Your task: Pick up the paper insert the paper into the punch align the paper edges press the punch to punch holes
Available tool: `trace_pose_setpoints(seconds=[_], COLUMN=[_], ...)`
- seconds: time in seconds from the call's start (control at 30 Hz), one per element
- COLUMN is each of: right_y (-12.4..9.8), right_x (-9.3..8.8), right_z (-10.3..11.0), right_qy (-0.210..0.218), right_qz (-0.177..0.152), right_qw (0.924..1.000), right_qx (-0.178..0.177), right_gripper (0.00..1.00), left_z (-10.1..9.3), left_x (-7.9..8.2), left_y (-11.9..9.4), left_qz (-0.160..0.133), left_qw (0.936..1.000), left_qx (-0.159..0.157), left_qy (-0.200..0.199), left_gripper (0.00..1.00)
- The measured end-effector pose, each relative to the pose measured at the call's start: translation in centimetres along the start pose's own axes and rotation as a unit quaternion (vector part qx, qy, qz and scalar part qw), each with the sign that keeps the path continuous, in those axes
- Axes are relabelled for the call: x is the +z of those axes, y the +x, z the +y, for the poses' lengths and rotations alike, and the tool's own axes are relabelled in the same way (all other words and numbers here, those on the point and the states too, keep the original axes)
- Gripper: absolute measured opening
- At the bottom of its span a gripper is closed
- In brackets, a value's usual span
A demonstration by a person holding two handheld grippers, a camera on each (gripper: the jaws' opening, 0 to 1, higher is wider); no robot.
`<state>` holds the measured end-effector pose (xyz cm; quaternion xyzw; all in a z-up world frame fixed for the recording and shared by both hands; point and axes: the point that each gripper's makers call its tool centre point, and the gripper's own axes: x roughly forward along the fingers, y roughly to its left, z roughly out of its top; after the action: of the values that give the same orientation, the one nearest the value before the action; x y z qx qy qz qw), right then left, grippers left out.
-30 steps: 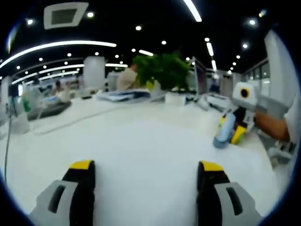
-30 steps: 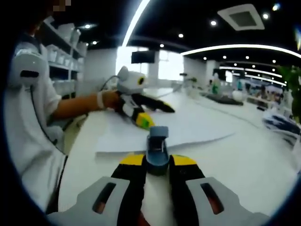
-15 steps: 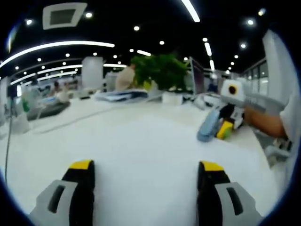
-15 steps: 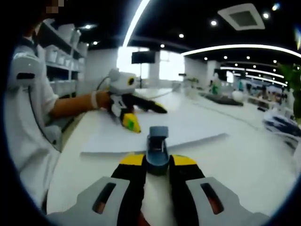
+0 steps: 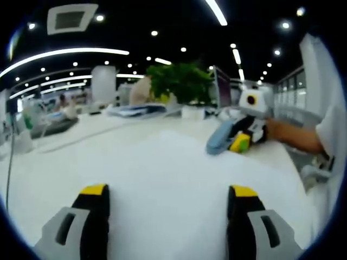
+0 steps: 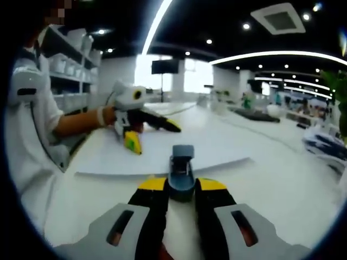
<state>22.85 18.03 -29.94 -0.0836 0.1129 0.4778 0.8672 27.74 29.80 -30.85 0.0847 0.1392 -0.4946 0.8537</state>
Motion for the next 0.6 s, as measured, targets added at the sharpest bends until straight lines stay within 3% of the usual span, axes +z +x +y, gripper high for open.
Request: trace_pose_setpoints(seconds=[0.6], right_y=[0.8], right_x=[0.3], right_z=[-3.6], right_qy=[0.003], right_qz=[-0.006], right_qw=[0.9999], right_qx=[0.009], right_gripper=[0.23], left_z=[-0.8], left_x=[-0.2], left_y=[-0.8], left_qz=[-0.001], left_qw=[1.0], left_qx=[0.0], left_qy=[0.0], left_gripper=[0.87])
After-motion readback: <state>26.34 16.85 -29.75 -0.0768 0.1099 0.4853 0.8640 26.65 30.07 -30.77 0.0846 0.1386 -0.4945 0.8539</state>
